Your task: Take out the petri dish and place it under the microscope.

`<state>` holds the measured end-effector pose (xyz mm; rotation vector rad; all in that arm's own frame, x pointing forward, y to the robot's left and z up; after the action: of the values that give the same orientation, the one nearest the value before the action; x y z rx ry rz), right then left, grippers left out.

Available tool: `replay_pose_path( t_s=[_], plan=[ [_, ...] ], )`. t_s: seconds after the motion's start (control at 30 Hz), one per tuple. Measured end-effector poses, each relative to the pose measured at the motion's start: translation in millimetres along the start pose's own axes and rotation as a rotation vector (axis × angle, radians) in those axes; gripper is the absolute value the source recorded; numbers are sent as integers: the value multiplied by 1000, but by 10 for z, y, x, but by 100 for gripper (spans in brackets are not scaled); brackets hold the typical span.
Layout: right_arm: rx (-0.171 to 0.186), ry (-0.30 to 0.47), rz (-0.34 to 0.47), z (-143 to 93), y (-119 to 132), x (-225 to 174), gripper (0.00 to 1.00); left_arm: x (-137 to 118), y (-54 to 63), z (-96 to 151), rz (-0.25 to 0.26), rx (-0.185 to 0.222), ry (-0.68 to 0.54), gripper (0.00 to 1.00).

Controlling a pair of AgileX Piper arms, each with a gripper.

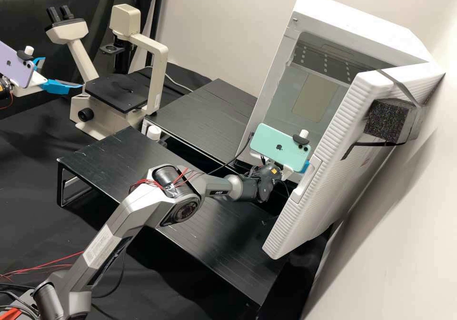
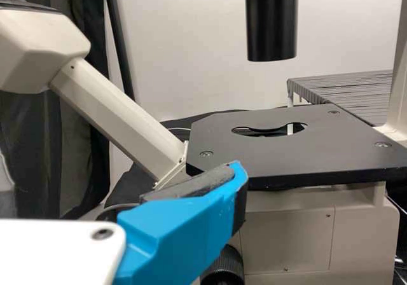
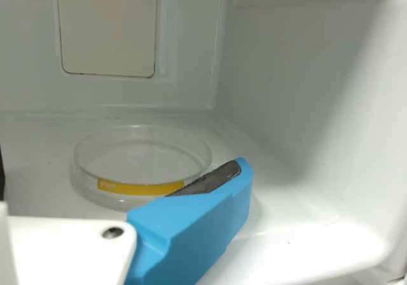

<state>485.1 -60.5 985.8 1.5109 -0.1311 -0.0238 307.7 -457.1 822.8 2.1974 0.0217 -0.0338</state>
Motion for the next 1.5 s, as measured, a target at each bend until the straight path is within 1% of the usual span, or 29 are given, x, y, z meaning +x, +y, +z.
replay_pose_path(
  t_s=[0.03, 0.07, 0.37, 0.43, 0.73, 1.2, 1.27, 1.5],
  plan=[
    [0, 0, 0, 0, 0, 0, 100, 0, 0, 0, 0, 0, 0, 100],
    [0, 0, 0, 0, 0, 0, 0, 0, 0, 0, 0, 0, 0, 100],
    [-2, 1, 3, -7, 13, 5, 0, 0, 0, 0, 0, 0, 0, 100],
    [-2, -10, 2, 1, 14, 6, 0, 0, 0, 0, 0, 0, 0, 100],
    [-11, -10, 2, -7, 21, 24, 0, 0, 0, 0, 0, 0, 0, 100],
    [-10, -14, -8, -17, -24, 41, 0, 0, 0, 0, 0, 0, 0, 100],
    [-17, -13, -12, -18, -27, 41, 0, 0, 0, 0, 0, 0, 0, 100],
    [-17, -13, -12, -18, -27, 41, 0, 0, 0, 0, 0, 0, 0, 100]
  ],
)
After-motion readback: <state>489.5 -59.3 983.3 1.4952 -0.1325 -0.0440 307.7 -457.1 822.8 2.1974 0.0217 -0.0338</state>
